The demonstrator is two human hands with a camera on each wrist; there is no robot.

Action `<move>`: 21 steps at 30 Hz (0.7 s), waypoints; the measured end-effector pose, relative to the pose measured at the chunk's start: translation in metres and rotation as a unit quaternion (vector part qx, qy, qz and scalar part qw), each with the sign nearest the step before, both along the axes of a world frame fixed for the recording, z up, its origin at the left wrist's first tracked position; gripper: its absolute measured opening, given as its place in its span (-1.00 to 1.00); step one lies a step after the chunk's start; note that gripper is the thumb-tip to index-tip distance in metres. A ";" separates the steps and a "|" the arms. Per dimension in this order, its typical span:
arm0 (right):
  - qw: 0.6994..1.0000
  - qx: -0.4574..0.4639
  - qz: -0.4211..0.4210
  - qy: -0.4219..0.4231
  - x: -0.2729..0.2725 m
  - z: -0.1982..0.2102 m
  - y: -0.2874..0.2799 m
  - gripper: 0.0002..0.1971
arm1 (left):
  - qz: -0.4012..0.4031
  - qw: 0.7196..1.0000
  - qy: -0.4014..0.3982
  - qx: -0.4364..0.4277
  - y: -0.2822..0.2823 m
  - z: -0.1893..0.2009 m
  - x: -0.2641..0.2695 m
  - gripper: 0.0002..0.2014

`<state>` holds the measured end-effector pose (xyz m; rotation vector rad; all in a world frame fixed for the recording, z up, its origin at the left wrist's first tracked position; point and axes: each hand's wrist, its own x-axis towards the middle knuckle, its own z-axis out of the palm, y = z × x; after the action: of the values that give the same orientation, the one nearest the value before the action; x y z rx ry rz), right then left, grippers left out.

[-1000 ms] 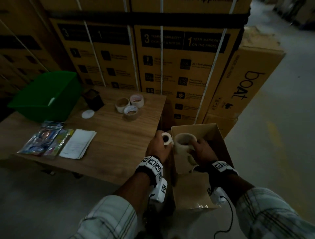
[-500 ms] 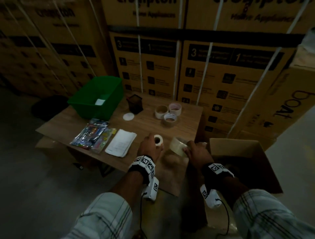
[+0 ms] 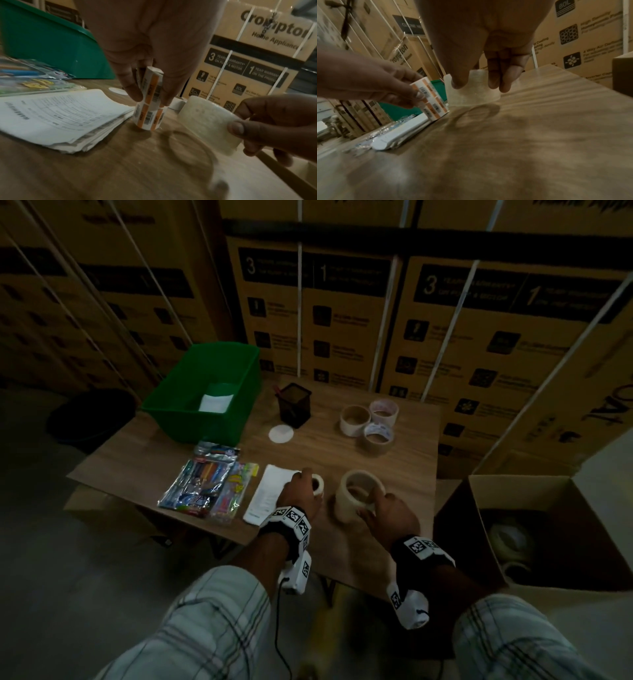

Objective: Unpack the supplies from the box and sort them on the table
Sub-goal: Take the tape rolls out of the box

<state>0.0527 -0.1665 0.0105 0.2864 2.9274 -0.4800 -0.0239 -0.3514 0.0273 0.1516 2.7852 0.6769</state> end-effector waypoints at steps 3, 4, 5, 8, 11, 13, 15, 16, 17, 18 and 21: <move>0.999 0.008 -0.031 0.011 -0.001 -0.006 -0.008 -0.44 | -0.027 1.000 -0.007 -0.011 0.000 -0.009 -0.010 -0.43; 0.999 0.009 -0.040 0.015 -0.002 -0.007 -0.010 -0.45 | -0.028 1.000 -0.008 -0.007 -0.001 -0.011 -0.013 -0.42; 0.999 0.013 -0.048 0.018 -0.003 -0.007 -0.010 -0.46 | -0.029 1.000 -0.011 0.001 -0.002 -0.013 -0.017 -0.39; 0.997 0.027 -0.070 0.011 -0.004 -0.008 -0.011 -0.50 | -0.046 0.998 -0.030 0.018 -0.005 -0.019 -0.028 -0.29; 0.995 0.040 -0.088 -0.011 -0.003 -0.012 -0.011 -0.50 | -0.058 0.997 -0.032 0.030 -0.006 -0.021 -0.034 -0.28; 0.994 0.049 -0.091 -0.025 -0.004 -0.014 -0.013 -0.50 | -0.063 0.997 -0.032 0.033 -0.005 -0.023 -0.036 -0.28; 0.994 0.064 -0.086 -0.038 -0.005 -0.013 -0.014 -0.51 | -0.062 0.997 -0.031 0.034 -0.004 -0.024 -0.036 -0.28; 0.993 0.071 -0.081 -0.044 -0.006 -0.013 -0.015 -0.51 | -0.058 0.997 -0.031 0.035 -0.003 -0.024 -0.035 -0.28; 0.993 0.075 -0.078 -0.048 -0.006 -0.011 -0.015 -0.52 | -0.055 0.997 -0.031 0.036 -0.003 -0.024 -0.034 -0.28; 0.993 0.076 -0.075 -0.050 -0.006 -0.010 -0.015 -0.53 | -0.053 0.997 -0.034 0.036 -0.003 -0.023 -0.033 -0.27; 0.993 0.075 -0.066 -0.062 -0.008 -0.008 -0.012 -0.53 | -0.048 0.997 -0.044 0.035 -0.005 -0.019 -0.030 -0.24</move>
<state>0.0446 -0.1789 0.0028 0.5131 2.8377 -0.2475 -0.0537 -0.3563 0.0079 0.2613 2.6535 0.7390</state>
